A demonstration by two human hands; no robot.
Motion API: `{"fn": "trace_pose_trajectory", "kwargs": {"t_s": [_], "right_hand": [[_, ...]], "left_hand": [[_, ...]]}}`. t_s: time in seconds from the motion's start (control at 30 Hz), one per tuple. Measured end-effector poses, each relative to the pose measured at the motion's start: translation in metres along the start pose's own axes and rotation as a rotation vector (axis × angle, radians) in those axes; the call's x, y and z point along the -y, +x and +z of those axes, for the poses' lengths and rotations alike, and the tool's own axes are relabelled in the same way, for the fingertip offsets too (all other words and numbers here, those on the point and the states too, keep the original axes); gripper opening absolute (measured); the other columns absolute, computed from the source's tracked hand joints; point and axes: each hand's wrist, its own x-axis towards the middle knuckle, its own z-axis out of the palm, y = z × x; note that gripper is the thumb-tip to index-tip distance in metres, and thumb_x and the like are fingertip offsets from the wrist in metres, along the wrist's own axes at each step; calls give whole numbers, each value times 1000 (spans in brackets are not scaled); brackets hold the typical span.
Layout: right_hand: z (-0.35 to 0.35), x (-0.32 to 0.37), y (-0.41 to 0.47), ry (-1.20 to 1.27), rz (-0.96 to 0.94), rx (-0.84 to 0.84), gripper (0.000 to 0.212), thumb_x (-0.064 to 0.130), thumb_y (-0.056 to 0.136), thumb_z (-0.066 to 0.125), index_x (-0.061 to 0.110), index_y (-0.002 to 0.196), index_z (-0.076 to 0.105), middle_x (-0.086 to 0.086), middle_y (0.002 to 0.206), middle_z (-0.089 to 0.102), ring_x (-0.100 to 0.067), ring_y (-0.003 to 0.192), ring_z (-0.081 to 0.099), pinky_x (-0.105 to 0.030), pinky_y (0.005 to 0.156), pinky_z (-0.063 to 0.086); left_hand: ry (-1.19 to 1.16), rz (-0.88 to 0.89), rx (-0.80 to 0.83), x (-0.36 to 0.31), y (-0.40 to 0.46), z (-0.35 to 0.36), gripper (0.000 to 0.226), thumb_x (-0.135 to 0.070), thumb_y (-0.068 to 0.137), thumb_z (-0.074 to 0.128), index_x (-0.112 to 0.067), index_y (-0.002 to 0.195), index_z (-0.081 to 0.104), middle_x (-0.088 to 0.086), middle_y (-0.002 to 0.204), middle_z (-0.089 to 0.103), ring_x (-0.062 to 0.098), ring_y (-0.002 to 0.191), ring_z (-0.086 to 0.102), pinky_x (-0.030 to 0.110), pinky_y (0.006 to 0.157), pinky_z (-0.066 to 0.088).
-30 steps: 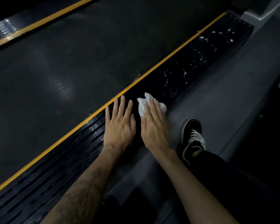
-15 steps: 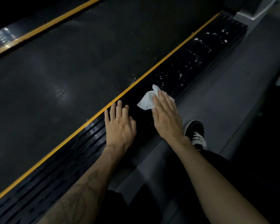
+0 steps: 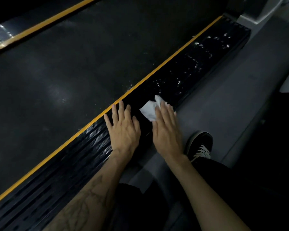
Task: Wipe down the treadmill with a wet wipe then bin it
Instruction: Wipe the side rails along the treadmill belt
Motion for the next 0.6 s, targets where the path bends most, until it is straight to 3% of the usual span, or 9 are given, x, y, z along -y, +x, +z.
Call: {"fn": "trace_pose_trajectory", "kwargs": {"t_s": [0.13, 0.33, 0.5, 0.6], "right_hand": [[3, -6, 12, 15, -165, 21, 51, 26, 109, 37, 8, 156, 39, -14, 165, 31, -29, 155, 25, -50, 125, 25], [-1, -16, 17, 23, -20, 11, 52, 26, 109, 36, 7, 157, 38, -16, 166, 29, -28, 156, 22, -50, 125, 23], [1, -21, 14, 49, -255, 47, 52, 24, 108, 40, 9, 158, 37, -14, 166, 30, -28, 155, 24, -53, 122, 30], [-7, -42, 34, -7, -174, 71, 53, 30, 110, 32, 11, 159, 34, -12, 168, 26, -25, 157, 19, -51, 125, 25]], "left_hand": [[-13, -47, -19, -9, 5, 3, 62, -40, 102, 16, -12, 150, 44, 9, 169, 24, 28, 160, 3, 59, 127, 2], [43, -45, 7, -13, 2, 4, 63, -45, 105, 16, -17, 160, 29, 8, 172, 13, 27, 160, -5, 55, 127, -4], [62, -82, 33, -22, 5, 3, 66, -44, 103, 13, -16, 160, 30, 11, 172, 13, 29, 159, -4, 57, 127, -5], [86, -103, 14, -27, 8, 3, 66, -43, 104, 13, -13, 158, 33, 14, 170, 18, 32, 159, -1, 59, 127, -2]]}}
